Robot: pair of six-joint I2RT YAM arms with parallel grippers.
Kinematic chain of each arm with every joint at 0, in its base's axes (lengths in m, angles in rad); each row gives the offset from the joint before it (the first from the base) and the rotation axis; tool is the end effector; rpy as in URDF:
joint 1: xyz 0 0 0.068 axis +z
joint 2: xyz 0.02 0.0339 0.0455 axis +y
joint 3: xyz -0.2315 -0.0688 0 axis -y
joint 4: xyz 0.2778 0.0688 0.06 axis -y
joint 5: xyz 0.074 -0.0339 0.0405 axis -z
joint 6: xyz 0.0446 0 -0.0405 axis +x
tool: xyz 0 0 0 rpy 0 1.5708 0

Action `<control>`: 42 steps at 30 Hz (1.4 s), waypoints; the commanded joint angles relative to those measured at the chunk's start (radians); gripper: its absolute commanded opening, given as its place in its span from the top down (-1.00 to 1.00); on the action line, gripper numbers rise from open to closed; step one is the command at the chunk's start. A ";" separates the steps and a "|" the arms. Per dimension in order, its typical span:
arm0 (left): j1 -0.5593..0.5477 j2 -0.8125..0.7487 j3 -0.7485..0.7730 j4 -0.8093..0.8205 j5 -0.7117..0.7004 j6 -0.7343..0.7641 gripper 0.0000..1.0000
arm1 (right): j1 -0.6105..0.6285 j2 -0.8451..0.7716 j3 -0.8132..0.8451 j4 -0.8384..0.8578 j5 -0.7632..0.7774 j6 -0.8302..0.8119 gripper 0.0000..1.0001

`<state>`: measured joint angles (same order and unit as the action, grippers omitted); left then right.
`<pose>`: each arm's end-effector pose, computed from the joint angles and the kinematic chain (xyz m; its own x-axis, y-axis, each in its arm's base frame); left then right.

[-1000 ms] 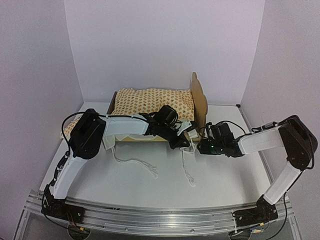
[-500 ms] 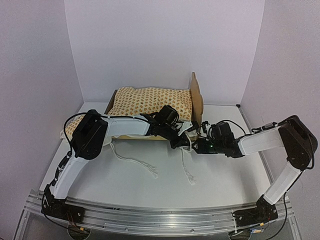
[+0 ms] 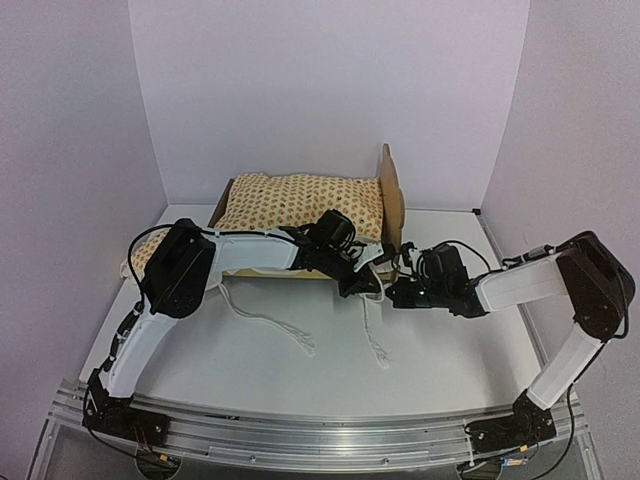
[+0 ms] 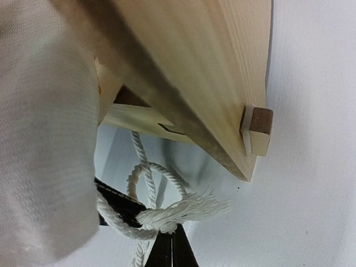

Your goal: Set up the pet bed

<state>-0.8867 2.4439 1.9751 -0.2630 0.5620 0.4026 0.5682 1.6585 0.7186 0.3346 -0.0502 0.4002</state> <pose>0.3326 -0.4455 0.1156 -0.0334 0.5656 -0.8240 0.9993 0.0064 -0.0361 0.2939 0.1903 0.0877 -0.6646 0.0373 -0.7462 -0.3401 0.8741 0.3467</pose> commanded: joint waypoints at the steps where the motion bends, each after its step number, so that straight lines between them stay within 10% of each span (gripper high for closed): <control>1: -0.006 0.032 0.002 -0.037 0.018 0.003 1.00 | 0.025 -0.056 -0.011 0.032 -0.023 0.011 1.00; 13: -0.005 -0.018 -0.016 -0.048 0.020 0.044 0.95 | 0.025 -0.204 -0.068 -0.089 0.050 0.073 1.00; 20: -0.005 -0.045 -0.010 -0.099 -0.009 0.070 -0.08 | 0.025 -0.228 -0.031 -0.228 0.150 0.135 1.00; 33: -0.129 -0.196 -0.151 -0.483 0.134 0.887 -0.29 | 0.024 -0.190 0.019 -0.253 0.078 0.239 1.00; 42: -0.191 -0.011 0.039 -0.478 -0.015 0.913 -0.47 | 0.024 -0.146 0.049 -0.256 -0.008 0.282 1.00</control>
<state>-1.1026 2.4008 1.9941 -0.7344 0.6136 1.2661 0.5922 1.5094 0.7395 0.0851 -0.0126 0.6503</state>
